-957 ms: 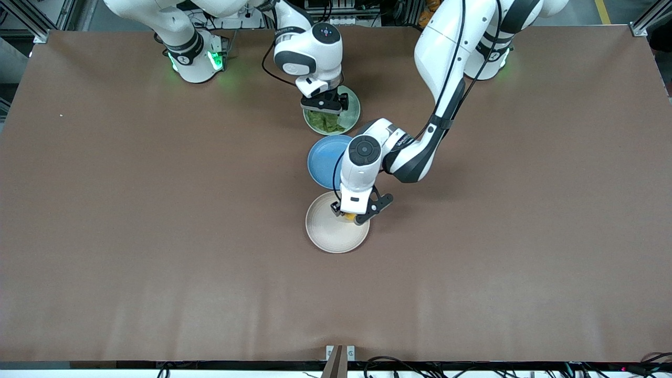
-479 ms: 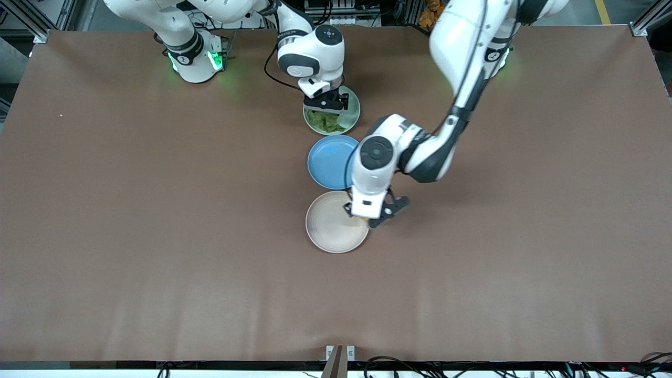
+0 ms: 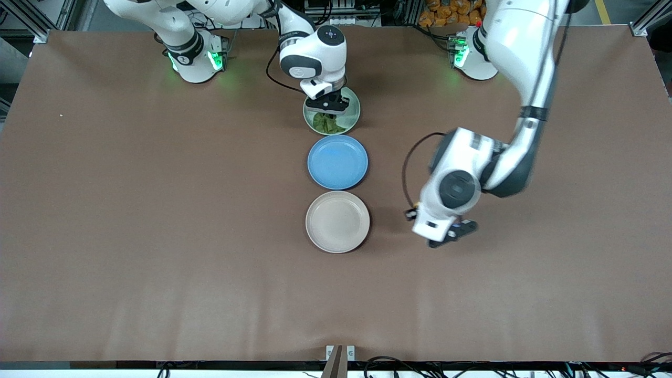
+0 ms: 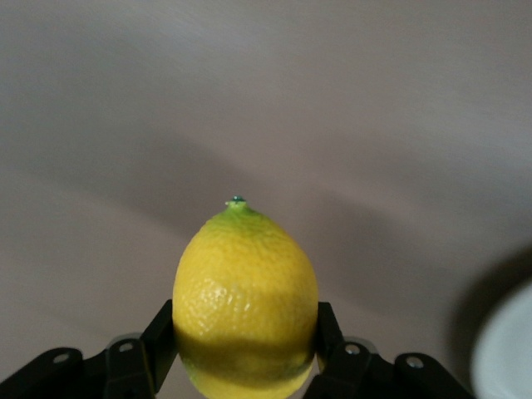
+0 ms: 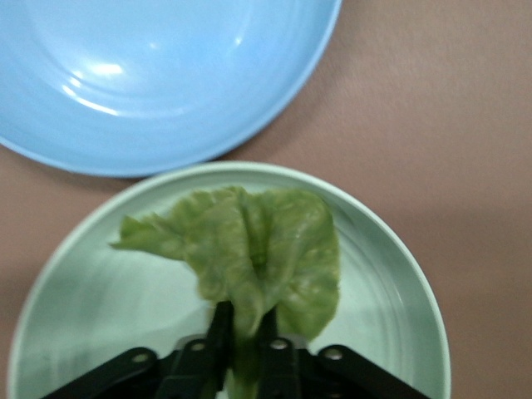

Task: Pick lemon and lettuce from plates
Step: 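Lift the lemon with the left gripper while the right gripper lifts the lettuce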

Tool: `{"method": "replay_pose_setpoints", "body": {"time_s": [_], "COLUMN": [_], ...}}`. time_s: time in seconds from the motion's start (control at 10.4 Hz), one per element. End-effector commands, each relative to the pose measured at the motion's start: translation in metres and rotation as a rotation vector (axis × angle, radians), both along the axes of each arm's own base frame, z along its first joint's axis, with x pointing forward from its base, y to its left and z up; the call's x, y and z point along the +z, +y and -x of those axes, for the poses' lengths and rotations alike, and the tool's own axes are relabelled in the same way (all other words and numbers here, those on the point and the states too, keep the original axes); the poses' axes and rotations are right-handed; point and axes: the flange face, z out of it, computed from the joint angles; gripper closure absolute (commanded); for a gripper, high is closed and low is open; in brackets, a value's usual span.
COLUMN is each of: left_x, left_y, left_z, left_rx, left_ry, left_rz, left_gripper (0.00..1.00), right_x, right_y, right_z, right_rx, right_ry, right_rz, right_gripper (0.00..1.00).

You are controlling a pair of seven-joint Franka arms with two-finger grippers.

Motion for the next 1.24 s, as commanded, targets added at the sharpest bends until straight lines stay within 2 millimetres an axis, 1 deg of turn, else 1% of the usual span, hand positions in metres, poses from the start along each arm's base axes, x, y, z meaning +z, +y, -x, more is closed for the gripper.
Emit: {"method": "replay_pose_setpoints", "body": {"time_s": [0.0,0.1,0.19,0.29,0.38,0.48,0.57,0.67,0.77,0.86,0.96,1.05,1.15], "left_x": [-0.007,-0.008,-0.009,-0.013,-0.023,-0.04,-0.061,-0.071,-0.075,-0.078,-0.08,-0.079,-0.075], "left_y": [0.084,0.116,0.141,0.176,0.208,0.237,0.257,0.27,0.279,0.282,0.281,0.279,0.277], "left_z": [-0.011,-0.018,-0.019,-0.018,-0.01,0.003,0.02,0.03,0.036,0.038,0.037,0.036,0.035], "left_rx": [-0.161,-0.172,-0.209,-0.256,-0.301,-0.338,-0.384,-0.447,-0.473,-0.47,-0.471,-0.476,-0.478], "left_ry": [0.083,0.088,0.086,0.068,0.017,-0.028,-0.039,-0.014,0.003,0.009,0.011,0.008,0.003], "left_rz": [-0.073,-0.07,-0.05,-0.021,0.007,0.027,0.044,0.063,0.072,0.073,0.074,0.074,0.074], "left_gripper": [1.0,1.0,1.0,1.0,1.0,1.0,1.0,1.0,1.0,0.97,0.54,0.01,0.0], "right_x": [0.034,0.048,0.062,0.081,0.101,0.116,0.127,0.131,0.133,0.134,0.135,0.134,0.132], "right_y": [0.001,-0.003,-0.007,-0.018,-0.035,-0.059,-0.088,-0.121,-0.156,-0.196,-0.234,-0.276,-0.305], "right_z": [-0.022,-0.03,-0.04,-0.055,-0.076,-0.109,-0.142,-0.173,-0.204,-0.233,-0.257,-0.277,-0.289], "right_rx": [-0.03,-0.041,-0.038,-0.015,0.004,0.007,0.028,0.051,0.06,0.071,0.086,0.111,0.136], "right_ry": [-0.082,-0.091,-0.065,-0.038,-0.01,0.009,0.02,0.032,0.037,0.051,0.068,0.079,0.087], "right_rz": [0.003,0.01,0.007,0.031,0.042,0.036,0.041,0.052,0.057,0.049,0.036,0.037,0.035], "right_gripper": [1.0,1.0,1.0,1.0,1.0,1.0,1.0,1.0,1.0,1.0,1.0,1.0,1.0]}}
